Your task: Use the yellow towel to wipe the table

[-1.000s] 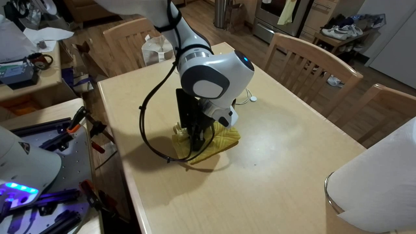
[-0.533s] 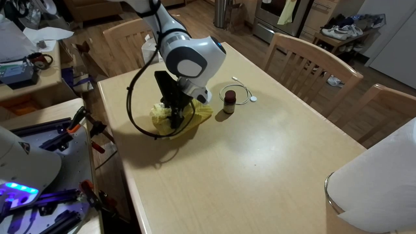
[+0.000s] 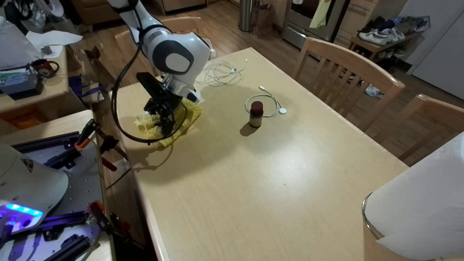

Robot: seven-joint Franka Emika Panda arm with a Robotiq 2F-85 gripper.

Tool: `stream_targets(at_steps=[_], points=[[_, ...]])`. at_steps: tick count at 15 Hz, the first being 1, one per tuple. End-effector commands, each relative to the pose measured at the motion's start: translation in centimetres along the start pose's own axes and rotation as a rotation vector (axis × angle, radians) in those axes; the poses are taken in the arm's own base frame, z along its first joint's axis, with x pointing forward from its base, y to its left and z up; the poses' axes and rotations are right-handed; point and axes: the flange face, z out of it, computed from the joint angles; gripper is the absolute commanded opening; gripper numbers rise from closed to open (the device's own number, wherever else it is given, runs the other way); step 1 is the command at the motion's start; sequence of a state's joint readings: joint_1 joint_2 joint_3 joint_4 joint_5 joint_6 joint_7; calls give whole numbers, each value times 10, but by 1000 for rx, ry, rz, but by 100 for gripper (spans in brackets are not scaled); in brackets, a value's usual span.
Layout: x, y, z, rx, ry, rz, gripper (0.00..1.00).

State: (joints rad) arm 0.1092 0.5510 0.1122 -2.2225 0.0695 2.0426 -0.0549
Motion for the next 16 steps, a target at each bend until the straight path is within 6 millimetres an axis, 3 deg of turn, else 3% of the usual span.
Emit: stream_targets(at_steps=[1,7,10,12,15,16], points=[[-5,52,12,43,35,107,9],[-15,149,14,258,41,302,9],[-36,202,23,404,40,408,9],[-49,227,30,503,47,471,9],[-60,235,30,576,76,496,9],[-62,221,26,515,135,479,9]])
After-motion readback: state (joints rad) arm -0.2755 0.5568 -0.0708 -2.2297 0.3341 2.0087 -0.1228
